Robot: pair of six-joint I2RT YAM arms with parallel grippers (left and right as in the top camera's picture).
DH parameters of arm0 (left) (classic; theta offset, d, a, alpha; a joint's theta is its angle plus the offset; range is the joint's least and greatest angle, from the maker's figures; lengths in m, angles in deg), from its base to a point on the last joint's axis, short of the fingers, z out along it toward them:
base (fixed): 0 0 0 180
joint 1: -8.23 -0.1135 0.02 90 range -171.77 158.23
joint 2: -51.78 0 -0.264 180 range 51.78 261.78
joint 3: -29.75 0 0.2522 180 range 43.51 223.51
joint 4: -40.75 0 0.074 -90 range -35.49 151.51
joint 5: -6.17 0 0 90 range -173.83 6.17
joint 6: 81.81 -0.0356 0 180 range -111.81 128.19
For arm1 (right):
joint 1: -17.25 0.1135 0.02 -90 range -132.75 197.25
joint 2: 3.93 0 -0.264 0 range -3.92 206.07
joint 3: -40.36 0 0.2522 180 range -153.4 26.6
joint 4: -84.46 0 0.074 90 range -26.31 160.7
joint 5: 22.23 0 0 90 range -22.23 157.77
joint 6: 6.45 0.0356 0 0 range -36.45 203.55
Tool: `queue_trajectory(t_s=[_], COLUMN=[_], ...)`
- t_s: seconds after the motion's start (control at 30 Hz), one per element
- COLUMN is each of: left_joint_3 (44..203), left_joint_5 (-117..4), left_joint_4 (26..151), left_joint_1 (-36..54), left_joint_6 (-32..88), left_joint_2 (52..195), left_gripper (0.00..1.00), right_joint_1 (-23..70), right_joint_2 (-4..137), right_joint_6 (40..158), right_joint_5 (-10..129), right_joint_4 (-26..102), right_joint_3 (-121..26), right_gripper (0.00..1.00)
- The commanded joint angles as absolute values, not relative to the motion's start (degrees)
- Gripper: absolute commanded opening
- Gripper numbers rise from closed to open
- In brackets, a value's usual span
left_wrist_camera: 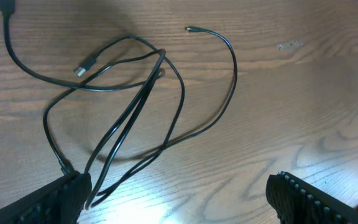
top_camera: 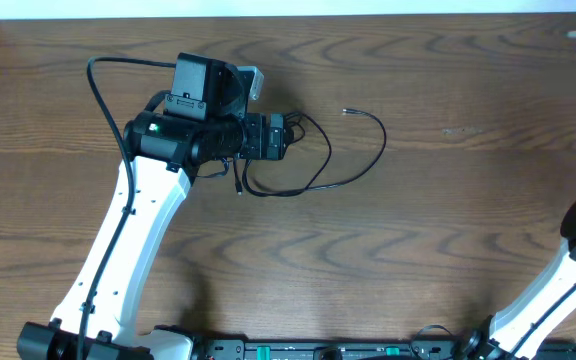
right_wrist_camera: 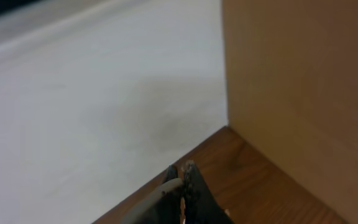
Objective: Untangle cables
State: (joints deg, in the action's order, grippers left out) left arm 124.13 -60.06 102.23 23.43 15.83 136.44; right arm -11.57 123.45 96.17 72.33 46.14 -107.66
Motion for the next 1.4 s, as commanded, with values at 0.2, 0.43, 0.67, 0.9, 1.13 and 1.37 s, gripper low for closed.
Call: queue_trajectory(t_s=[0.2, 0.43, 0.67, 0.9, 1.13, 1.37], left_joint_3=[125.59, 125.59, 125.59, 125.59, 125.46, 120.28], left_joint_5=[-60.54, -60.54, -60.61, -62.49, -61.94, -61.81], left_joint_4=[102.45, 102.8, 104.88, 111.87, 119.02, 121.84], left_joint_1=[23.48, 23.48, 23.39, 18.98, 10.93, 10.82], left_joint_6=[15.3, 15.28, 11.08, 5.42, 2.78, -2.51], left_joint_2=[136.01, 136.01, 136.01, 136.01, 136.03, 136.03], left_gripper=[0.95, 0.95, 0.95, 0.94, 0.88, 0.78], right_joint_1=[-12.33, -12.36, -11.57, -6.56, 7.82, 17.92], right_joint_2=[135.82, 134.33, 126.2, 123.73, 123.82, 123.82], right_joint_6=[97.22, 96.04, 90.07, 81.48, 73.79, 76.52], right_joint_5=[79.39, 70.52, 46.39, 20.7, 27.06, 38.95], right_joint_4=[39.36, 30.31, 16.7, -3.21, -12.77, -12.24], right_joint_3=[-108.62, -108.62, -108.62, -108.57, -106.06, -105.34], right_gripper=[0.88, 0.99, 0.99, 0.99, 0.99, 0.99])
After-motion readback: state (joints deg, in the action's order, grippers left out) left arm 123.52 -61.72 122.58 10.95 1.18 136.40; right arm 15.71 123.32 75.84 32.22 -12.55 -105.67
